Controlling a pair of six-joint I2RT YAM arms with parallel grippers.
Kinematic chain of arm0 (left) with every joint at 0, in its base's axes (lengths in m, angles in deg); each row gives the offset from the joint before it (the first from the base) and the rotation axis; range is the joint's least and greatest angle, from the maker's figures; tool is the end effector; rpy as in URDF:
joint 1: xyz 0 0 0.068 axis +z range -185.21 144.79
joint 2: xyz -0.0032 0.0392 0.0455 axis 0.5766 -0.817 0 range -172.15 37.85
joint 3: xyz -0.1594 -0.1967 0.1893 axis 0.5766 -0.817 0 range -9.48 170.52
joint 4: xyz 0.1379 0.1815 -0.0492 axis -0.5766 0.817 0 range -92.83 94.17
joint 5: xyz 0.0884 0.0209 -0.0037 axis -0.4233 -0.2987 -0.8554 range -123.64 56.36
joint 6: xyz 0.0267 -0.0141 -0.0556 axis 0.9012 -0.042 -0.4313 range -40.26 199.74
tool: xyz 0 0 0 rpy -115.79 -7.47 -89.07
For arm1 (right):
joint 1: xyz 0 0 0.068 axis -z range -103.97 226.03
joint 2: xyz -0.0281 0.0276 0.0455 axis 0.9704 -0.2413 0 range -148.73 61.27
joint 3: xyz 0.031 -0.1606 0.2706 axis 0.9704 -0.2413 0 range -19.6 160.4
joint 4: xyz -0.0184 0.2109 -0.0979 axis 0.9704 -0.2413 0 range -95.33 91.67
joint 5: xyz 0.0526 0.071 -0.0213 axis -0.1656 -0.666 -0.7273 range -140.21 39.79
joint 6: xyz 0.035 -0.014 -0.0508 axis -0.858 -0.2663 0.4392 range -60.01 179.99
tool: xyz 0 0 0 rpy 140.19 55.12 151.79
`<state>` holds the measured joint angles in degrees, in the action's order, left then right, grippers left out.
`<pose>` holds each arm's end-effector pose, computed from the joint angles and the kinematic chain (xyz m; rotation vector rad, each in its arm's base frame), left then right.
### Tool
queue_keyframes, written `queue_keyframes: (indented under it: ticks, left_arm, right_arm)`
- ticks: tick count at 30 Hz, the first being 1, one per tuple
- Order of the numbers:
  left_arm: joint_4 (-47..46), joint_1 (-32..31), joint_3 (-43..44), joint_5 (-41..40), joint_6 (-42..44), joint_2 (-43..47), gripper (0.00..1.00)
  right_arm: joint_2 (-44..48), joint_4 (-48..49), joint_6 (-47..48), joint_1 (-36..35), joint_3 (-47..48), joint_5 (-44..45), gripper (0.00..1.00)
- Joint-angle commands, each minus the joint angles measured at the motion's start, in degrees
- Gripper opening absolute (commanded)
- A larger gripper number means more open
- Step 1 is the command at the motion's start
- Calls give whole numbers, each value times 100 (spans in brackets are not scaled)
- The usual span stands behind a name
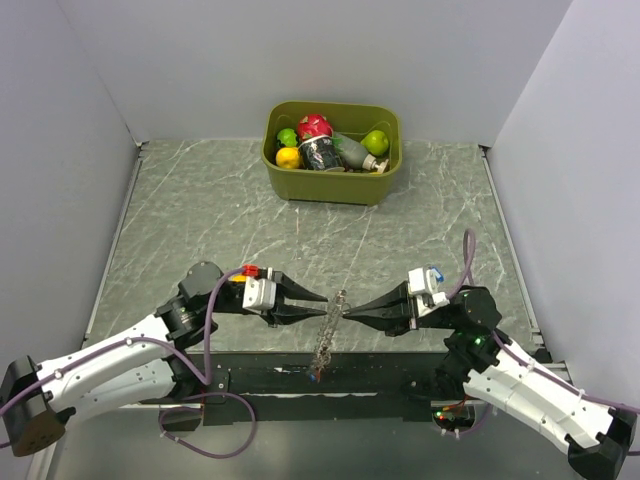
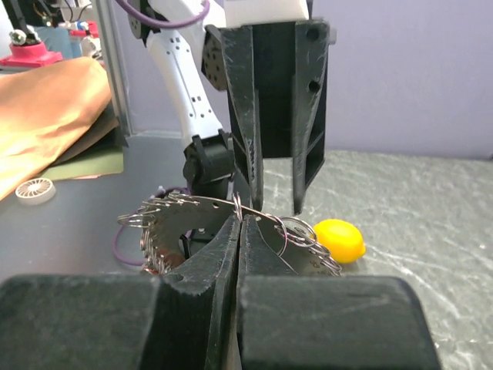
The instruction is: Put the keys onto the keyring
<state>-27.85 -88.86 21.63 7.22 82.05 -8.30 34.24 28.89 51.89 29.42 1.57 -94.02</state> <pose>0.0562 -0.1301 0.3574 1.2280 0.9627 -1.2148 0.0211 0.0712 0.3312 -1.0815 0.9154 1.2578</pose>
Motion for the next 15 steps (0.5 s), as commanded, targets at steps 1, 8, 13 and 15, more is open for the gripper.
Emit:
queue_keyframes:
  ticks: [1,8,13,15]
  left_arm:
    - [-741,4,176,642,-169,-148,30]
    - [-1365,-5,167,607,-626,-377,32]
    - [-1287,-14,316,537,-626,-587,32]
    - [-1269,-23,360,519,-626,-658,32]
  right_arm:
    - [92,784,-51,20,-42,162,0]
    - [4,977,-122,20,-174,540,0]
    - [-92,1188,-253,12,-271,619,0]
    - [-127,1294,-289,20,-297,620,0]
